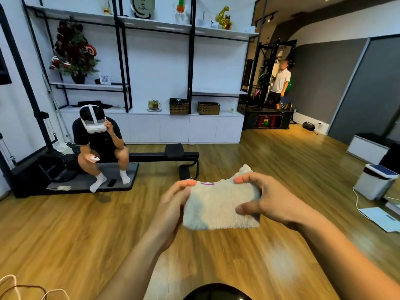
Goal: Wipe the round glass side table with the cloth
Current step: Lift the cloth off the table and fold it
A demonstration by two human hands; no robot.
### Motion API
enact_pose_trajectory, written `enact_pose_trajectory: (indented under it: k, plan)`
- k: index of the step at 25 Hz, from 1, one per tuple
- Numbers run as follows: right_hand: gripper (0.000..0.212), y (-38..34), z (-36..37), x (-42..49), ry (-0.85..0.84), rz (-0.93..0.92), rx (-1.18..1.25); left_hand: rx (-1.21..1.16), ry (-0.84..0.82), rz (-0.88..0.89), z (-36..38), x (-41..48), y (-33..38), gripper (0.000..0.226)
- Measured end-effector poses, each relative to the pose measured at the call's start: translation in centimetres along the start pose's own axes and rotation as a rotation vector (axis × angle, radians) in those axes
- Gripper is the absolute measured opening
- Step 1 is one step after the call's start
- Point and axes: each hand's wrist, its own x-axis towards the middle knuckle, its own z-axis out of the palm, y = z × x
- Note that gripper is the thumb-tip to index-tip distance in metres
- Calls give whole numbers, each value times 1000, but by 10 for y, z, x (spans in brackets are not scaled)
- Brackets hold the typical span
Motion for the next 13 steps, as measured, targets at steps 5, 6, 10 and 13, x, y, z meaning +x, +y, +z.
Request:
enact_pose_trajectory:
  k: [5,6,10,13]
  plan:
    - [53,34,4,-18,80,-8,-231,757,-415,121,9,4,-20,55]
    - [51,42,6,-26,81,6,-270,838,-404,155,16,4,-27,49]
    - [35,92,19,-70,112,114,-288,941,-390,208,48,2,-68,30]
    - [35,134,29,-113,175,209,-226,919,-523,129,72,-8,-101,33]
